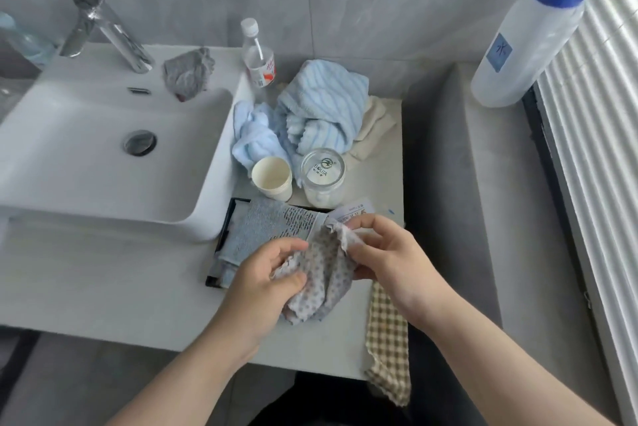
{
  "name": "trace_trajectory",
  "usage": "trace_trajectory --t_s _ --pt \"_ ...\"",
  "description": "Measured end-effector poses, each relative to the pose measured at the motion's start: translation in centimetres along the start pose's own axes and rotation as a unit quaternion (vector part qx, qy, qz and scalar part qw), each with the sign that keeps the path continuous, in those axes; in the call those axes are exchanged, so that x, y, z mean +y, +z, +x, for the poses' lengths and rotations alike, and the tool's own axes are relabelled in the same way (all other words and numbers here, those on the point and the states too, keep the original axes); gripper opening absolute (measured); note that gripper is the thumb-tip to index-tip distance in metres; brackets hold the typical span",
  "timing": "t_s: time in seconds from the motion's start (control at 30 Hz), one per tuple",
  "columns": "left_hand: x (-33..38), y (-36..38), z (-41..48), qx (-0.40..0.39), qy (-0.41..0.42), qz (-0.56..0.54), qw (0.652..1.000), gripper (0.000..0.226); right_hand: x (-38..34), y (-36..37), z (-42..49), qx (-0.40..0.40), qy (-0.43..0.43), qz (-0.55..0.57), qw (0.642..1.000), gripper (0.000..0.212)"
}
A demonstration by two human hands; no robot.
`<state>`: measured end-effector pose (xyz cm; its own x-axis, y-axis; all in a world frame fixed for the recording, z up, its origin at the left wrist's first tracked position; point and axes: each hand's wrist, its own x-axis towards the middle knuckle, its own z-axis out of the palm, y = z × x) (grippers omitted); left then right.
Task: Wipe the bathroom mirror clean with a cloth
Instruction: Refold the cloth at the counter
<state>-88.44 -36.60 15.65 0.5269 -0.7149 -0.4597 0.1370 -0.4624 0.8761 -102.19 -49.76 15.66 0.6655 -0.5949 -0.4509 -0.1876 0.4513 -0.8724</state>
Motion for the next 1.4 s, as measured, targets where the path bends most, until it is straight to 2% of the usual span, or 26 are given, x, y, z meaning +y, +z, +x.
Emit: trace_trajectory --t_s 0.07,0.2,0.3,0.37,0.47,0.53,0.6,0.67,0.73,0.8,0.87,0.93,1.0,1.03,1.07,1.13,1.17,1.23,1.27,1.33,1.4 --pt "0.0 -0.2 -0.4 0.006 -0.007 -0.008 1.000 0.036 0.1 0.1 0.3 -0.015 -0.003 -0.037 0.999 0.010" --pt "0.1 -0.8 -1.4 0.014 -0.006 -0.023 1.000 0.029 0.3 0.7 1.3 -0.086 0.004 -0.090 0.992 0.038" --pt "-0.4 -1.6 -2.4 0.032 0.017 -0.039 0.999 0.026 0.2 2.0 2.1 -0.111 0.014 -0.101 0.989 0.018" --pt "-1.1 -2.3 -3.3 0.034 0.043 0.005 0.998 0.047 0.3 3.1 2.4 -0.110 0.028 -0.068 0.991 0.010" --pt "-2.6 -2.9 -4.6 0.041 0.099 0.142 0.984 0.076 0.6 4.5 2.6 -0.091 0.057 -0.029 0.994 0.017" --pt "-4.2 -3.1 -4.8 0.062 0.149 0.207 0.965 0.077 0.8 5.2 2.6 -0.080 0.069 -0.026 0.994 0.020" --pt "-5.6 -3.2 -4.9 0.104 0.195 0.219 0.950 0.057 1.1 5.9 2.4 -0.078 0.081 -0.032 0.993 0.022" --pt "-6.4 -3.6 -5.0 0.137 0.223 0.198 0.945 0.034 1.4 6.5 2.0 -0.078 0.096 -0.030 0.992 0.021" --pt "-6.4 -4.4 -5.3 0.128 0.211 0.158 0.956 0.023 1.7 7.3 1.7 -0.077 0.123 -0.009 0.989 0.019" --pt "-6.5 -5.4 -5.7 0.108 0.166 0.093 0.976 0.022 2.2 8.3 1.3 -0.070 0.150 0.009 0.986 0.018" --pt "-6.8 -6.5 -6.2 0.106 0.102 -0.019 0.989 0.023 2.6 9.4 0.9 -0.059 0.156 -0.001 0.986 0.018" --pt "-7.3 -7.0 -6.4 0.122 0.031 -0.158 0.979 0.024 3.1 10.8 0.5 -0.060 0.150 -0.015 0.987 0.018" --pt "-7.6 -7.7 -6.9 0.148 -0.046 -0.287 0.945 0.025 3.6 12.6 0.2 -0.066 0.144 -0.032 0.987 0.018" --pt "-7.9 -8.3 -7.4 0.158 -0.058 -0.327 0.930 0.026 3.8 13.7 0.0 -0.067 0.143 -0.043 0.986 0.018" --pt "-8.2 -9.0 -8.1 0.160 -0.042 -0.340 0.926 0.026 4.0 14.7 -0.1 -0.067 0.142 -0.054 0.986 0.018" --pt "-8.8 -10.6 -9.9 0.144 0.011 -0.236 0.961 0.051 4.2 17.0 -0.5 -0.074 0.141 -0.075 0.984 0.017" --pt "-9.2 -11.2 -10.6 0.149 0.027 -0.174 0.973 0.053 4.3 18.1 -0.7 -0.082 0.143 -0.084 0.983 0.016" --pt "-10.3 -12.4 -11.7 0.231 0.032 -0.123 0.965 0.035 4.6 20.3 -1.2 -0.103 0.146 -0.108 0.978 0.014" --pt "-10.8 -13.1 -12.2 0.274 0.037 -0.119 0.954 0.027 4.9 21.4 -1.4 -0.114 0.145 -0.123 0.975 0.013" --pt "-11.8 -14.4 -13.1 0.298 0.042 -0.148 0.942 0.019 5.4 23.1 -1.9 -0.129 0.134 -0.150 0.971 0.014" --pt "-13.0 -16.0 -14.3 0.308 0.028 -0.239 0.920 0.019 6.2 25.2 -2.4 -0.140 0.121 -0.175 0.967 0.014"
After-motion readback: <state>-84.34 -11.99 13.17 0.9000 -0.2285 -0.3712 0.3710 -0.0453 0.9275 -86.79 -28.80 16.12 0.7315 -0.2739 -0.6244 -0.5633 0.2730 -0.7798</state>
